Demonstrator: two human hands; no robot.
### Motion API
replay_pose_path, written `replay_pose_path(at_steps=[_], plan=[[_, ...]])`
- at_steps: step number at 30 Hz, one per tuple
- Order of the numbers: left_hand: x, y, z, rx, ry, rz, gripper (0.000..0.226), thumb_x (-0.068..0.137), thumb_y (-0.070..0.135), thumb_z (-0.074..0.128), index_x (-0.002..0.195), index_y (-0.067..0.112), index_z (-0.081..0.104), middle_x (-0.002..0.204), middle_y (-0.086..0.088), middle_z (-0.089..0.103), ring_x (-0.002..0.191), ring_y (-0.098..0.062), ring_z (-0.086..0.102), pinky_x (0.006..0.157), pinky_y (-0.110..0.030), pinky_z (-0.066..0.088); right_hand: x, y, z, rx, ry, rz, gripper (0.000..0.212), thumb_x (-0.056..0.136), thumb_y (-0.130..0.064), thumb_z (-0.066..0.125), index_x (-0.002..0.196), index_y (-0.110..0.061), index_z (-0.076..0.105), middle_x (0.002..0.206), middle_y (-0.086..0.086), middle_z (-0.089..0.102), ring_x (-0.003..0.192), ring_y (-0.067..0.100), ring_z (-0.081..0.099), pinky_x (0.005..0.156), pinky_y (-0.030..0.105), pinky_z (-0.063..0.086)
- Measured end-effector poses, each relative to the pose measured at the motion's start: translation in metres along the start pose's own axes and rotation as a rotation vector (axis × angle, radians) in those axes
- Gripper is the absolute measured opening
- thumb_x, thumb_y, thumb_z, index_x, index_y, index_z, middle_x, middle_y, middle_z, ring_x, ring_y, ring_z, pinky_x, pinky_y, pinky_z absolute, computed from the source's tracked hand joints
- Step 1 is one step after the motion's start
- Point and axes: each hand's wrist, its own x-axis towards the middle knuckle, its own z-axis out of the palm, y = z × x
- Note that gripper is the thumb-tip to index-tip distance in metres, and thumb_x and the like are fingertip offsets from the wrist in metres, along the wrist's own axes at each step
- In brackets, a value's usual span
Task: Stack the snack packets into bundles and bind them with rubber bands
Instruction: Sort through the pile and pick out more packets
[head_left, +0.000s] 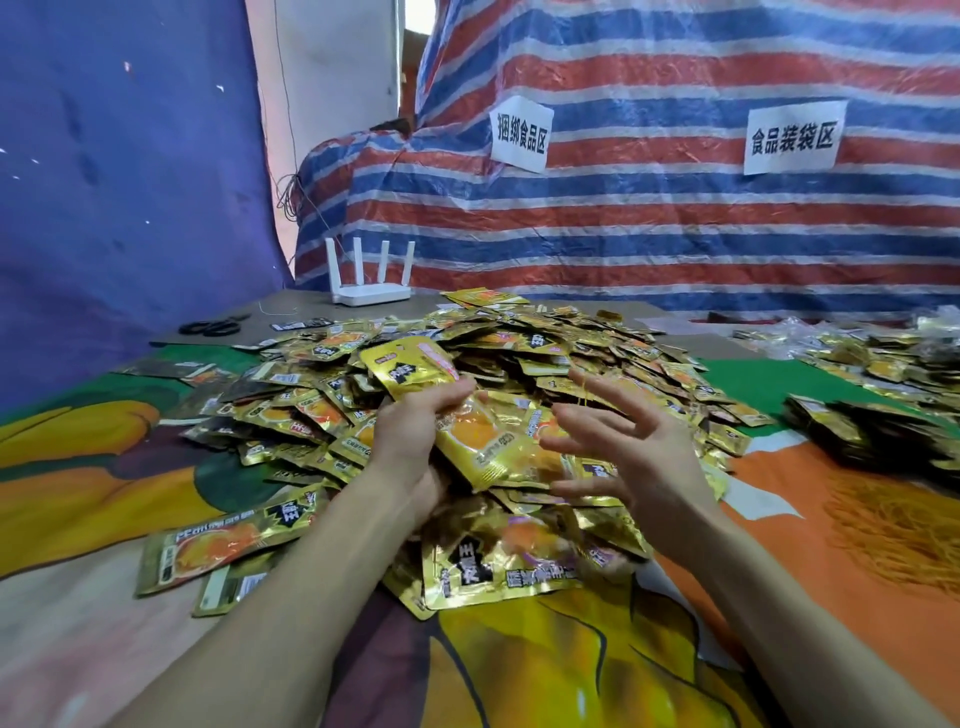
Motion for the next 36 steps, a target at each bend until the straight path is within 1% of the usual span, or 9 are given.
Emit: replay_pose_path(at_steps=[5, 10, 13, 15, 18, 24, 28, 31, 36], plan=[[-0.009, -0.005, 0.012, -0.017, 0.082, 0.162, 0.012, 0.084, 0.017, 0.077, 0.082, 0.006, 0.078, 0.093, -0.015, 0.078, 0.082, -0.033, 0.075, 0.081, -0.049, 0.062, -0.007, 0.009, 0.029, -0.132, -0.171, -0.007, 0.066, 0.06, -0.043, 0.09, 0.121, -0.046, 0.068, 0.119, -0.007, 0.069, 0.096, 0.022, 0.075, 0.071, 0.037, 0.061], [-0.017, 0.002, 0.019, -0.208, 0.017, 0.147, 0.048, 0.077, 0.024, 0.076, 0.114, -0.005, 0.069, 0.116, -0.025, 0.071, 0.098, -0.039, 0.071, 0.092, -0.062, 0.055, -0.006, 0.011, 0.056, -0.116, -0.16, -0.126, 0.067, 0.062, -0.027, 0.09, 0.124, -0.037, 0.065, 0.12, -0.012, 0.07, 0.103, 0.021, 0.073, 0.087, 0.048, 0.061], [-0.015, 0.002, 0.014, -0.306, -0.037, 0.02, 0.053, 0.078, 0.037, 0.074, 0.113, -0.003, 0.071, 0.114, -0.026, 0.071, 0.093, -0.039, 0.072, 0.078, -0.051, 0.061, -0.003, 0.014, 0.069, -0.142, -0.102, -0.194, 0.077, 0.058, -0.024, 0.09, 0.127, -0.036, 0.059, 0.128, -0.012, 0.065, 0.112, 0.014, 0.068, 0.093, 0.039, 0.059], [-0.011, 0.0, 0.011, -0.321, -0.098, -0.026, 0.042, 0.089, 0.04, 0.067, 0.095, 0.0, 0.078, 0.096, -0.021, 0.076, 0.081, -0.034, 0.075, 0.065, -0.043, 0.063, -0.001, 0.014, 0.074, -0.167, -0.052, -0.236, 0.079, 0.055, -0.025, 0.09, 0.126, -0.036, 0.058, 0.128, -0.013, 0.063, 0.112, 0.008, 0.067, 0.092, 0.033, 0.059], [-0.006, -0.005, 0.01, -0.282, -0.179, 0.011, 0.037, 0.088, 0.04, 0.064, 0.069, 0.014, 0.082, 0.087, -0.013, 0.077, 0.079, -0.027, 0.077, 0.065, -0.037, 0.062, 0.002, 0.012, 0.071, -0.187, -0.032, -0.279, 0.08, 0.054, -0.021, 0.089, 0.128, -0.033, 0.059, 0.122, -0.018, 0.065, 0.109, 0.002, 0.066, 0.087, 0.025, 0.057], [-0.005, -0.009, 0.011, -0.183, -0.187, 0.036, 0.034, 0.073, 0.045, 0.07, 0.083, 0.015, 0.084, 0.102, -0.013, 0.077, 0.095, -0.029, 0.075, 0.085, -0.042, 0.061, 0.005, 0.009, 0.058, -0.195, -0.084, -0.28, 0.078, 0.052, -0.016, 0.09, 0.124, -0.028, 0.062, 0.104, -0.026, 0.069, 0.093, 0.001, 0.071, 0.07, 0.015, 0.056], [-0.004, -0.008, 0.01, -0.268, -0.255, -0.014, 0.021, 0.08, 0.031, 0.067, 0.078, 0.016, 0.082, 0.095, -0.007, 0.078, 0.085, -0.025, 0.077, 0.071, -0.039, 0.063, 0.005, 0.011, 0.053, -0.261, -0.151, -0.191, 0.087, 0.043, -0.027, 0.092, 0.123, -0.029, 0.058, 0.104, -0.017, 0.072, 0.095, 0.005, 0.071, 0.074, 0.017, 0.055], [-0.003, -0.007, 0.007, -0.351, -0.239, -0.015, 0.021, 0.074, 0.017, 0.069, 0.093, 0.013, 0.077, 0.098, -0.009, 0.077, 0.088, -0.026, 0.076, 0.083, -0.044, 0.061, 0.006, 0.011, 0.052, -0.071, -0.059, -0.104, 0.072, 0.048, -0.041, 0.085, 0.112, -0.016, 0.064, 0.1, 0.001, 0.074, 0.088, 0.017, 0.074, 0.068, 0.025, 0.056], [-0.001, -0.009, 0.001, -0.339, -0.353, -0.067, 0.018, 0.079, 0.012, 0.064, 0.085, 0.01, 0.082, 0.105, -0.01, 0.076, 0.091, -0.032, 0.075, 0.078, -0.048, 0.062, 0.006, 0.01, 0.047, -0.143, 0.005, -0.052, 0.021, 0.082, -0.015, 0.081, 0.093, -0.017, 0.064, 0.094, 0.01, 0.074, 0.073, 0.02, 0.073, 0.057, 0.03, 0.054]])
